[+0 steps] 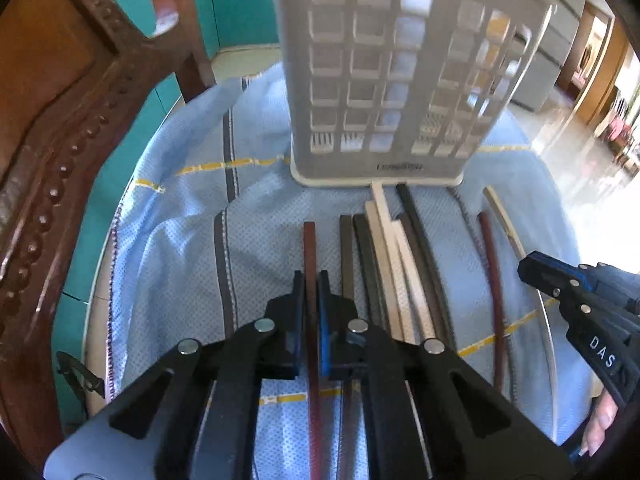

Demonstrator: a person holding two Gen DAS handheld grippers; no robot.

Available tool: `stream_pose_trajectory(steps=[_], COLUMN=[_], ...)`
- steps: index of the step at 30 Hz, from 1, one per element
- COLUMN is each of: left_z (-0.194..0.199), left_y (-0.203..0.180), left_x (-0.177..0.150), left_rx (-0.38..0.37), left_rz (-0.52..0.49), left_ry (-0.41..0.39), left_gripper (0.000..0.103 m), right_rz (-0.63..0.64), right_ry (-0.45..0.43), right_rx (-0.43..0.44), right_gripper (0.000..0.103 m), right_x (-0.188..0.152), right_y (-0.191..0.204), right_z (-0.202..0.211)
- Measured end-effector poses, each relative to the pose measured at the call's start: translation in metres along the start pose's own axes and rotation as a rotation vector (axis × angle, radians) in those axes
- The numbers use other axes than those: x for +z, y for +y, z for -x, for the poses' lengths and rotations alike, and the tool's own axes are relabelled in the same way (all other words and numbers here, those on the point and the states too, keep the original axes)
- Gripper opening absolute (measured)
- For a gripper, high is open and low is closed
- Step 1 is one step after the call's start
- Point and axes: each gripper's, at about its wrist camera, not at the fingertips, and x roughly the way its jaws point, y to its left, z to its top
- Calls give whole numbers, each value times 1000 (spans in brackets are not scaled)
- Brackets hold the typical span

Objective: Organize utensils
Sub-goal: 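Lift both held chopsticks and lower them into the white caddy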

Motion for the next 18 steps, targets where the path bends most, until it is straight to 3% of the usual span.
stream_pose_trajectory(steps=[8,12,18], left_z=[119,185,254], left_y=[4,12,38], left_x=[-5,-9,27], left_rx=[-90,-138,-145], left_rz=[7,22,58], left_ry=[-264,-415,-597], left_gripper=[7,7,7], right_rz=[8,15,-4], right_ry=[-267,-372,-502], right_rx=[173,203,251], right_gripper=[6,6,6], right_x=[0,-4,37], right_y=[-15,-21,-16], right_z=[116,166,209])
